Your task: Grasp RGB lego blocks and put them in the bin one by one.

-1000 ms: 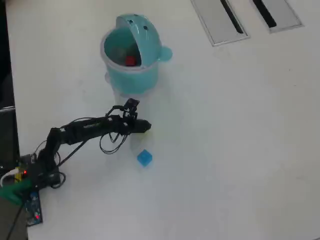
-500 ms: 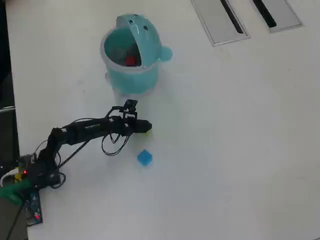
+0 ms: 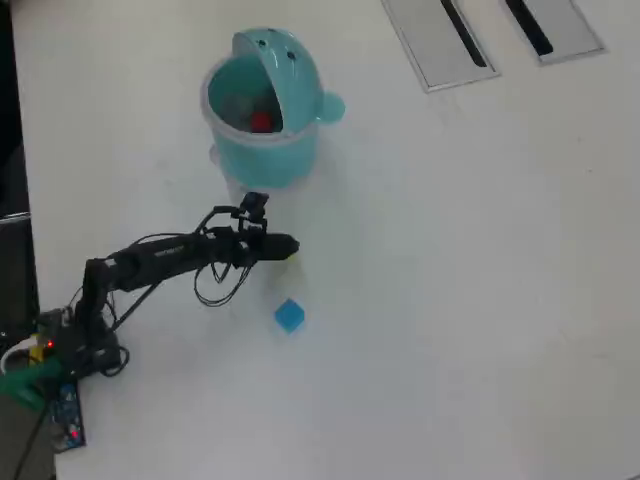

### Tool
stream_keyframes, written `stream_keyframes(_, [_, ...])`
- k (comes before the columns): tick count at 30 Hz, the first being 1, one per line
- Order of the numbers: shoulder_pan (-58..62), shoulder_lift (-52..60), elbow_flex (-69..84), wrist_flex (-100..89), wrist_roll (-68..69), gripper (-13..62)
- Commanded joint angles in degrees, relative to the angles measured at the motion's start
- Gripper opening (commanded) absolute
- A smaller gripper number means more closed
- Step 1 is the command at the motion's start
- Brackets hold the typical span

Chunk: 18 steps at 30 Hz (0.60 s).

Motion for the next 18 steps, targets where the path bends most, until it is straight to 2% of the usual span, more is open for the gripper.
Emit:
stream_keyframes(1, [-1.76, 5.36, -1.49, -0.18, 5.71, 16.6])
stream_keyframes(9, [-2.37, 11.34, 0.09, 0.62, 10.72, 17.1])
stream_keyframes(18, [-3.34, 17.23, 2.20, 1.14, 22.68, 18.5])
